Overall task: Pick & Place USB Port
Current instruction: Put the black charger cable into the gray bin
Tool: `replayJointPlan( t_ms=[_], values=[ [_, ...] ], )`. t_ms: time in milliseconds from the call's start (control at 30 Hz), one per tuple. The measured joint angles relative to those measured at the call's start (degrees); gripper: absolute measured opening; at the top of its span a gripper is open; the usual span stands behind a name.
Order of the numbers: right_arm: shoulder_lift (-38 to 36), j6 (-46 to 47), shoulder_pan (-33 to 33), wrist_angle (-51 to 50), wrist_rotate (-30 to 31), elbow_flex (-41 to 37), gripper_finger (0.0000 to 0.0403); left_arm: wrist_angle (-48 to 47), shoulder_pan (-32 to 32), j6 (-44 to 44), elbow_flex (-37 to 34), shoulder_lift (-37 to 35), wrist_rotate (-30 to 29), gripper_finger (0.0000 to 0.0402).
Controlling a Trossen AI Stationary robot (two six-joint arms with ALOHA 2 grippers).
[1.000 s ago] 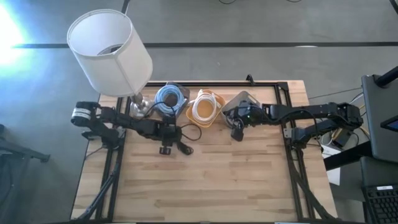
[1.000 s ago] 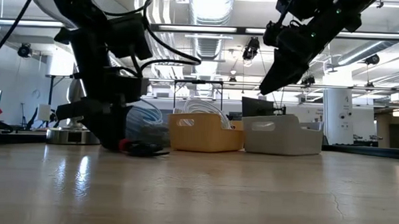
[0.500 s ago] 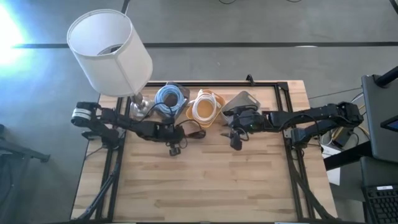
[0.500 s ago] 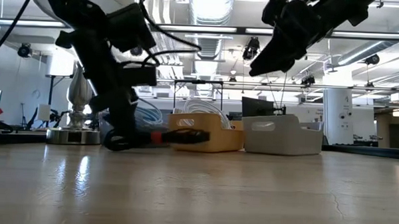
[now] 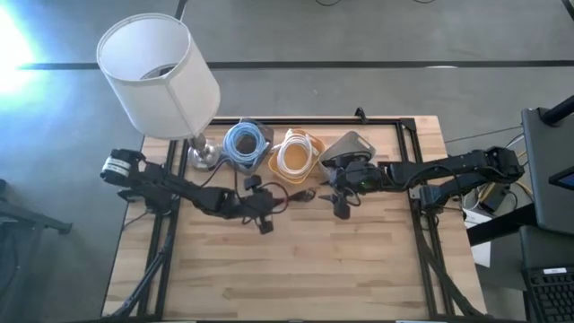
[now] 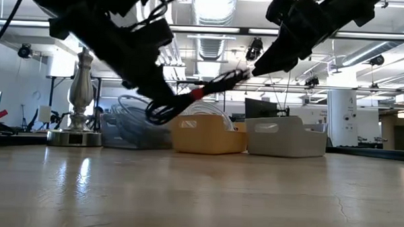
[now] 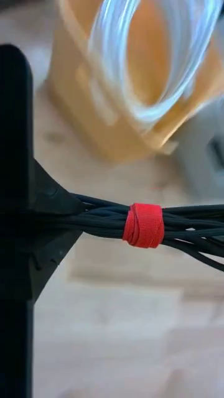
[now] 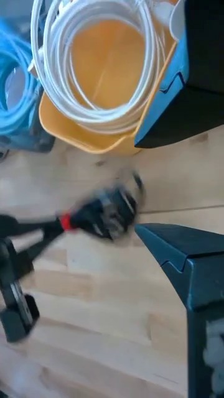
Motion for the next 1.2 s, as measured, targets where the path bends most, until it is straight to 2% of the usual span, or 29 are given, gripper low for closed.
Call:
replayJointPlan(
  t_ms=[67,200,400,733,933,1067,1200],
  values=[
    [0.0,-0.9,0.0,0.0,-1.7,0.0,0.0205,2.7,0.0,-0.2,0.0,0.0,-3.4,0.0027],
    [0.0,-3.0,0.0,0.4,-4.6,0.0,0.0205,7.5,0.6,-0.5,0.0,0.0,-4.9,0.0032],
    [0.0,-2.7,0.0,2.6,-3.1,0.0,0.0205,10.5,0.5,-0.1,0.0,0.0,-4.9,0.0022],
    [0.0,-3.4,0.0,6.0,-2.0,0.0,0.0205,10.4,0.5,0.5,0.0,0.0,-5.0,0.0025],
    [0.0,4.5,0.0,8.0,-1.4,0.0,0.0205,10.8,0.5,1.4,0.0,0.4,-6.2,0.0029],
    [0.0,9.6,-0.1,9.9,1.3,0.0,0.0205,11.1,0.6,1.6,0.1,1.4,-7.4,0.0028],
    [0.0,10.9,0.0,9.7,5.1,0.0,0.0205,12.8,0.5,2.6,0.3,2.3,-7.5,0.0026]
  ],
)
